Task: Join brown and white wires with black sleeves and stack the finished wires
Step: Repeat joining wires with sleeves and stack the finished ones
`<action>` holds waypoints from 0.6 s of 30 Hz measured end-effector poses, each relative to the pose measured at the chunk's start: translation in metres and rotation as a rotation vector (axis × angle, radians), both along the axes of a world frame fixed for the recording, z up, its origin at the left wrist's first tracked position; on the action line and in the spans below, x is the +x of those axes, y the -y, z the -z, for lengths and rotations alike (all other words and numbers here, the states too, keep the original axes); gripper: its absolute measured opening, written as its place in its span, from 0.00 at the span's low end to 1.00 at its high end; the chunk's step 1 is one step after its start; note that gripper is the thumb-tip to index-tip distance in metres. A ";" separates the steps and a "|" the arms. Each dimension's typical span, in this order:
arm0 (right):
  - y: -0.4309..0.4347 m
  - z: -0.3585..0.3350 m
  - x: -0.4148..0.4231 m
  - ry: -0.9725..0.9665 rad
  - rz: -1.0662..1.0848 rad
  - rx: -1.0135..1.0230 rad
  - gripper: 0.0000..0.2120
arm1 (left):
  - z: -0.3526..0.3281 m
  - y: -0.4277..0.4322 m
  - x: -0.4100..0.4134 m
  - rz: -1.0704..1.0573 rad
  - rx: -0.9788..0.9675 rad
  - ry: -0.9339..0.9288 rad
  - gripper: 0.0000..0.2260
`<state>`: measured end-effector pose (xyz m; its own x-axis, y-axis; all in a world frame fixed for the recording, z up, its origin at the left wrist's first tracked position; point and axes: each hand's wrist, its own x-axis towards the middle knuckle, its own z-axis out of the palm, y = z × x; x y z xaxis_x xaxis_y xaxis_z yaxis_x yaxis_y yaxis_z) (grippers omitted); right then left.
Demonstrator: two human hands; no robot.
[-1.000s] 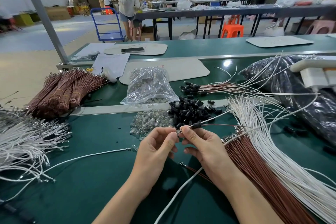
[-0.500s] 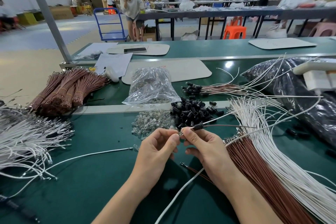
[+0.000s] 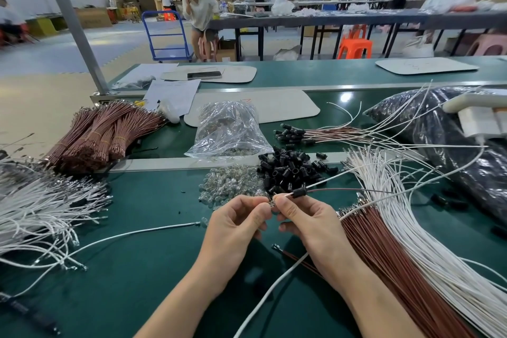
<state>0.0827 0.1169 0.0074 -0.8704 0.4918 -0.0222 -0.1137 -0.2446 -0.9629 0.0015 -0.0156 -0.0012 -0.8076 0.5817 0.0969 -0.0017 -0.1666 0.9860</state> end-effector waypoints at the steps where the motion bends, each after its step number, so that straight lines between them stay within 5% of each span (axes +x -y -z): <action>1: 0.000 0.000 0.000 -0.001 0.000 -0.003 0.17 | 0.001 0.000 0.000 -0.001 -0.003 -0.003 0.08; 18: 0.005 -0.004 0.000 0.011 -0.004 0.025 0.12 | 0.000 -0.003 0.000 -0.024 0.001 0.022 0.10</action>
<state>0.0823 0.1122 0.0116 -0.8722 0.4888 -0.0195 -0.1022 -0.2211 -0.9699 0.0019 -0.0124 -0.0015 -0.8232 0.5622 0.0792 -0.0195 -0.1674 0.9857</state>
